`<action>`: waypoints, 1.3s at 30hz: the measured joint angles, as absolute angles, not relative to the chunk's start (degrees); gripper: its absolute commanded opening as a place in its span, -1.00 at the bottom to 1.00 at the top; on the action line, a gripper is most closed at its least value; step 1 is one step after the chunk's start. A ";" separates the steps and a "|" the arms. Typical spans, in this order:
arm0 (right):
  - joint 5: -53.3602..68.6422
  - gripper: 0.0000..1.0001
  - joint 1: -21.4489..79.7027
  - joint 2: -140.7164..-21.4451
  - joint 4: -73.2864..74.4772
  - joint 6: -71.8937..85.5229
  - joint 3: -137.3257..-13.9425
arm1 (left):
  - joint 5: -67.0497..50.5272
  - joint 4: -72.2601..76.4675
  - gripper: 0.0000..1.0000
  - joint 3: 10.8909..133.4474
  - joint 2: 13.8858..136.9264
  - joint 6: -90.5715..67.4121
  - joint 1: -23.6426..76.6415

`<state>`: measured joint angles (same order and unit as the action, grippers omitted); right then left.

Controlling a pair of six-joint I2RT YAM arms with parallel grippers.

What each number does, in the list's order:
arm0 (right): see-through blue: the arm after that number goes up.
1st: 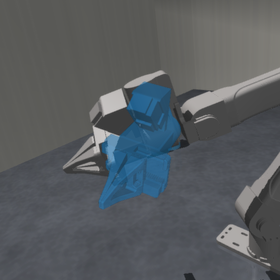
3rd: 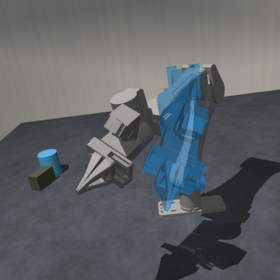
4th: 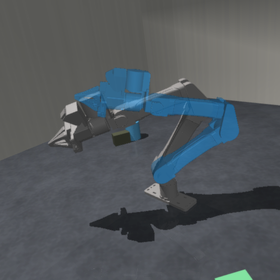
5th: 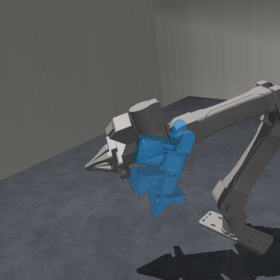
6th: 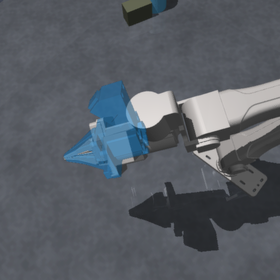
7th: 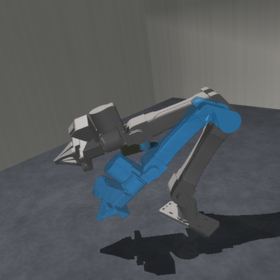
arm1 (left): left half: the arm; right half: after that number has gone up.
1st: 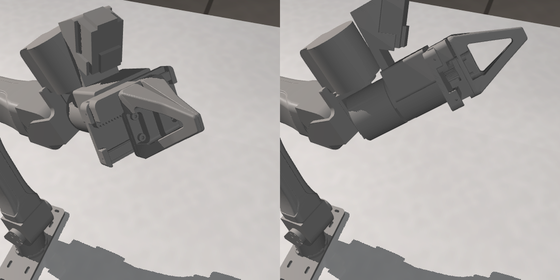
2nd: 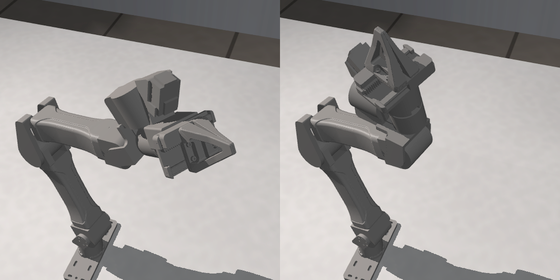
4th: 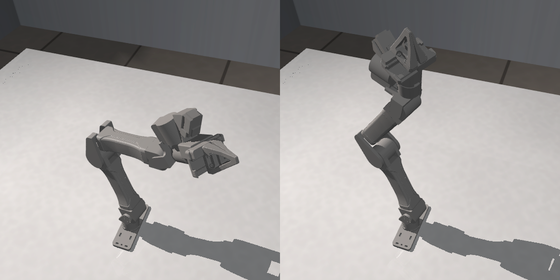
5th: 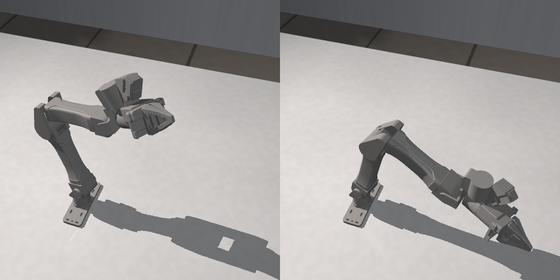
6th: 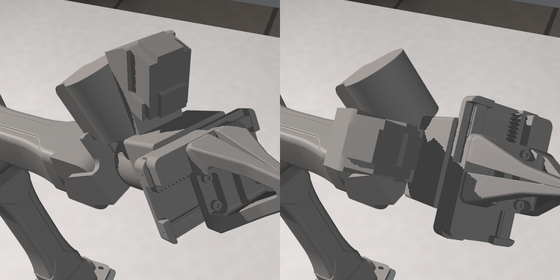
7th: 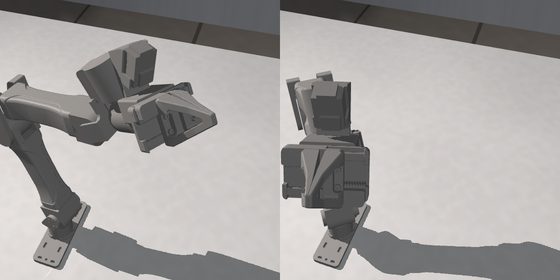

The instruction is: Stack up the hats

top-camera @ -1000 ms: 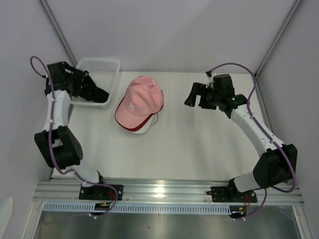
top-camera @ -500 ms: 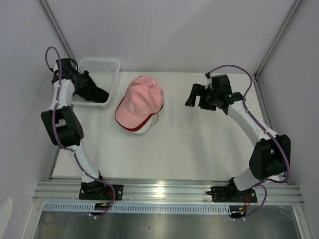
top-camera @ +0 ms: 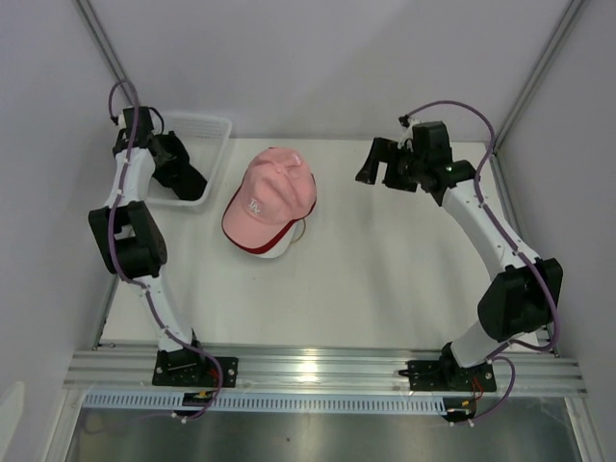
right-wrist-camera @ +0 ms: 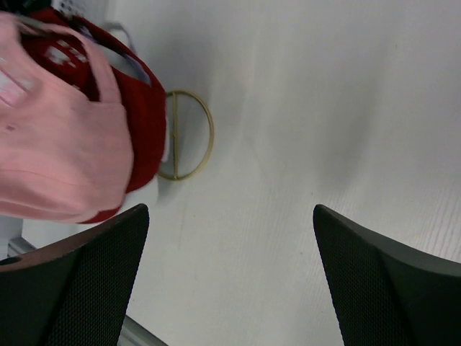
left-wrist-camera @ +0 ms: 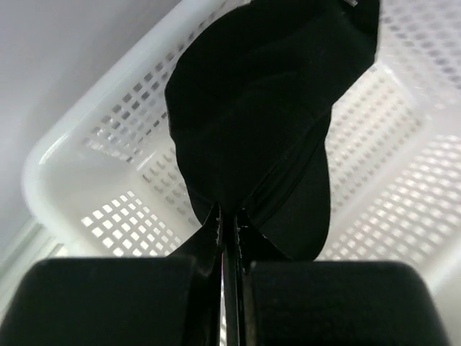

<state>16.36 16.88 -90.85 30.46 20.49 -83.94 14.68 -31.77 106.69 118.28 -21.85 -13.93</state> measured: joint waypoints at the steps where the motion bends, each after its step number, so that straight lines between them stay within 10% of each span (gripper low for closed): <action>1: 16.40 0.99 16.86 -91.11 30.92 20.49 -86.37 | 15.16 -31.68 -0.99 106.74 117.38 -20.67 -13.37; 22: 24.75 0.99 26.37 -101.93 2.13 52.71 -109.43 | 11.94 -28.73 -0.99 123.07 89.73 10.26 18.94; 39: 14.85 0.99 32.23 -95.02 -21.96 72.75 -95.77 | 23.35 -21.34 -0.99 102.76 84.14 17.56 33.08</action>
